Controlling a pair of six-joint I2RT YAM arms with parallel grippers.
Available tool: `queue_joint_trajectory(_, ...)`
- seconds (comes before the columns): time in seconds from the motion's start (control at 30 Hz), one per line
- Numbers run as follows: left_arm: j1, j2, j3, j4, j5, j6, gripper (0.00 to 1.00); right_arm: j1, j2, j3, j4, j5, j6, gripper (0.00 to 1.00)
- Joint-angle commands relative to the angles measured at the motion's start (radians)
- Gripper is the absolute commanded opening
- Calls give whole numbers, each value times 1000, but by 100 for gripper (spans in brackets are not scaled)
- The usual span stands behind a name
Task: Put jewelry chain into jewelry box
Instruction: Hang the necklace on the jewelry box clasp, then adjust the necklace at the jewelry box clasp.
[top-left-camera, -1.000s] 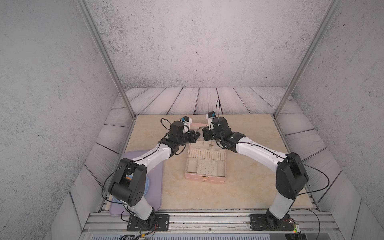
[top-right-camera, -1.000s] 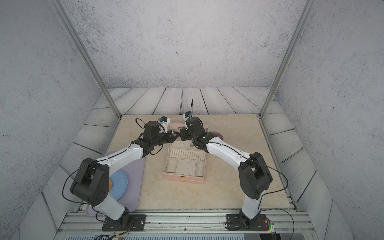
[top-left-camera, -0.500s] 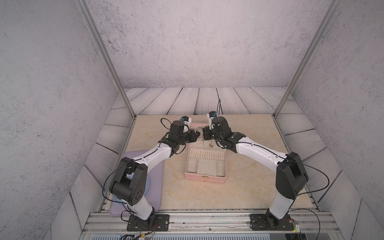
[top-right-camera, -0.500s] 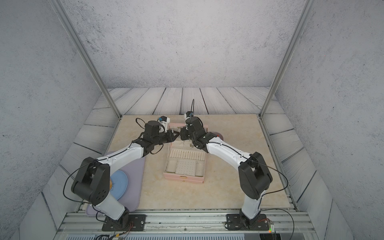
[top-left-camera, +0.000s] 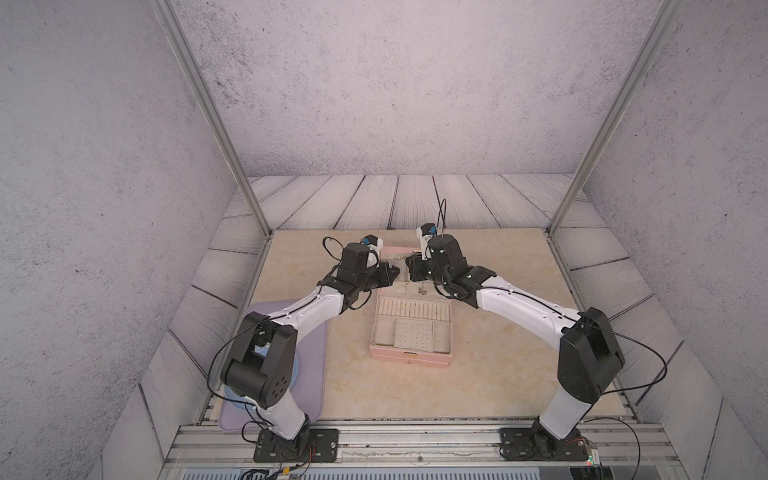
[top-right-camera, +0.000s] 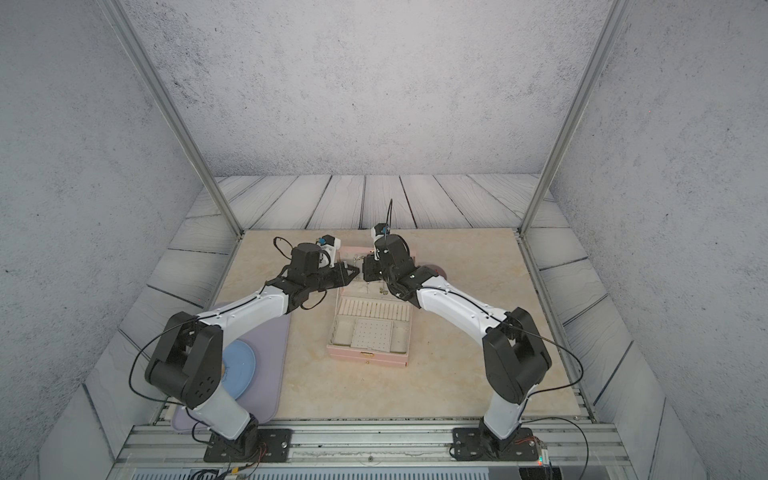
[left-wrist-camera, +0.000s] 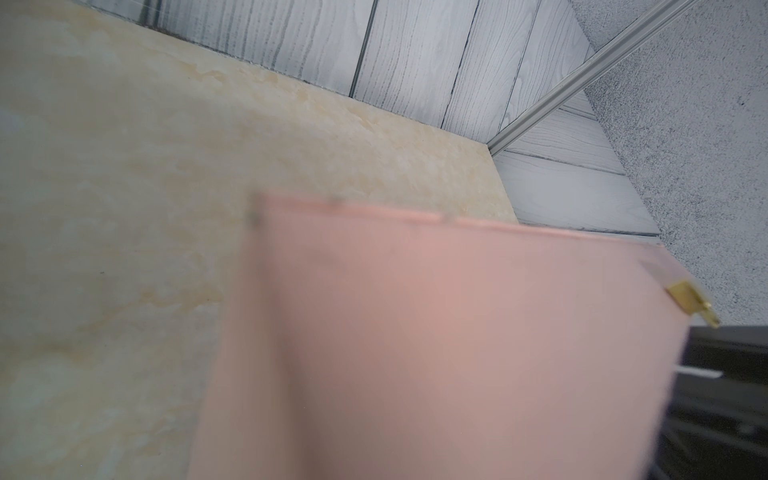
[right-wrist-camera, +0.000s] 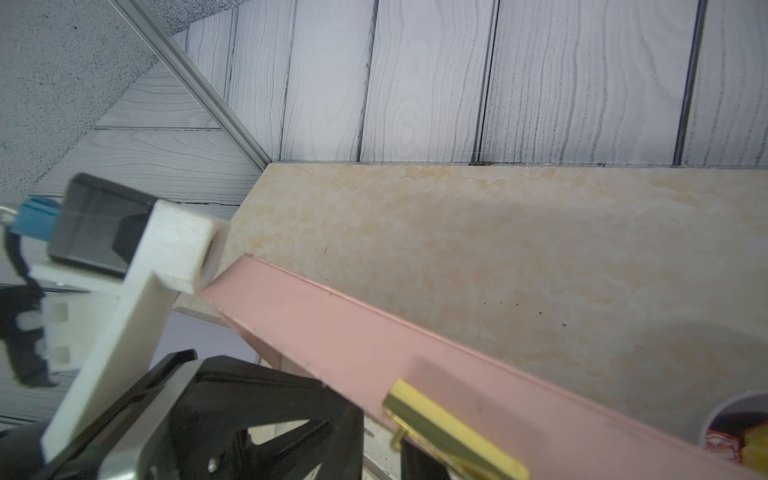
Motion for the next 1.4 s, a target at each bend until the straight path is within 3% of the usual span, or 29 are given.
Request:
queue_joint_trajectory(0.0,3,18,-7,-37,42,20,4,-10,-76,-23,-20,-33,-16,25)
queue_joint_trajectory(0.33,1,-11,-12,-85,90,48,10,-15,-228,-101,-55,-25,-167,39)
queue_joint_trajectory(0.73,0,-78,-33,-136,98,86,41,-21,-259,-69,-105,1,-365,46)
queue_joint_trajectory(0.87,0,-123,-52,-151,88,121,46,-20,-247,-34,-139,-27,-533,53)
queue_joint_trajectory(1.03,0,-198,-112,-81,115,152,51,-22,-168,81,-246,-56,-787,70)
queue_joint_trajectory(1.13,1,-266,-154,-58,60,163,54,-23,-94,184,-339,-63,-891,81)
queue_joint_trajectory(1.27,5,-407,-269,-78,-145,146,63,-22,20,331,-461,-101,-1028,85)
queue_joint_trajectory(1.37,23,-463,-351,-92,-181,108,68,-22,116,461,-581,-129,-1110,85)
